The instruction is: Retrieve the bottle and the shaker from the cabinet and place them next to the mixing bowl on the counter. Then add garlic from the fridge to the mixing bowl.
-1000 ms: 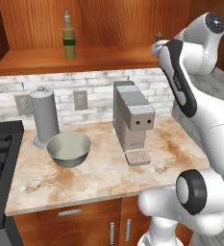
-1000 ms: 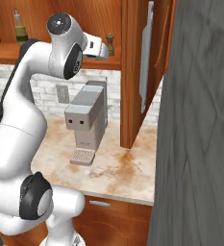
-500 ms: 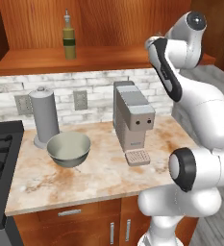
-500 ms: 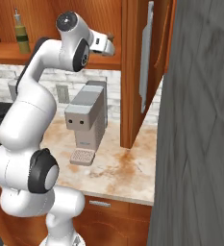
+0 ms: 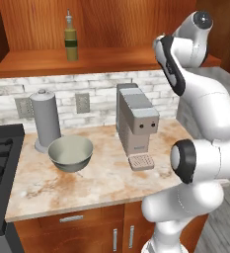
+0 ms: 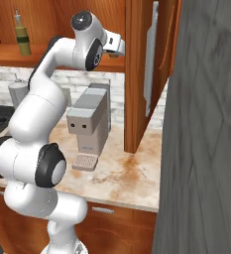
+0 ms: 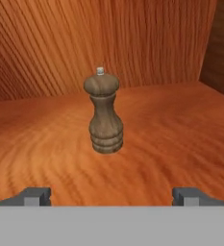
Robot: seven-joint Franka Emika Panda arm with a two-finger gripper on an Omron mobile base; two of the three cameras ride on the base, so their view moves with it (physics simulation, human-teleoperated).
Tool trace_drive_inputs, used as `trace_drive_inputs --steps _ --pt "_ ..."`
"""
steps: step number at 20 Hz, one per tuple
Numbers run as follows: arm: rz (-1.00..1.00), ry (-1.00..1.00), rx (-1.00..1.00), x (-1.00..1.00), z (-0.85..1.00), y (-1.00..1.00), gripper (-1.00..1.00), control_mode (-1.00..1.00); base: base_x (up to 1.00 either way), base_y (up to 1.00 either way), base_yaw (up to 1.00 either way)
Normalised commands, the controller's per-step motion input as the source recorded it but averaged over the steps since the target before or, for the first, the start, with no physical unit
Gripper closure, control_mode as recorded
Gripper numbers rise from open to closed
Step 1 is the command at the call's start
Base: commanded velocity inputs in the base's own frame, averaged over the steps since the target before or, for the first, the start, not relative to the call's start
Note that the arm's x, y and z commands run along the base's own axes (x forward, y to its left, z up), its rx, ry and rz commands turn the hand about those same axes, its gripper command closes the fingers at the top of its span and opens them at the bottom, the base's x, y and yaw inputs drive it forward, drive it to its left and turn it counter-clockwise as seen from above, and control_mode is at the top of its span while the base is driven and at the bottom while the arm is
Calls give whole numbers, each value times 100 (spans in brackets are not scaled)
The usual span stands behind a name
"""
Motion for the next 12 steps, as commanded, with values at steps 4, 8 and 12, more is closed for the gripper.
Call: trace_drive_inputs --steps 4,8,12 --pt "0 0 0 33 -1 -5 -100 -100 0 0 0" --pt "0 0 0 40 -2 7 -100 -100 0 0 0" --pt "0 0 0 38 -5 2 -100 -100 0 0 0"
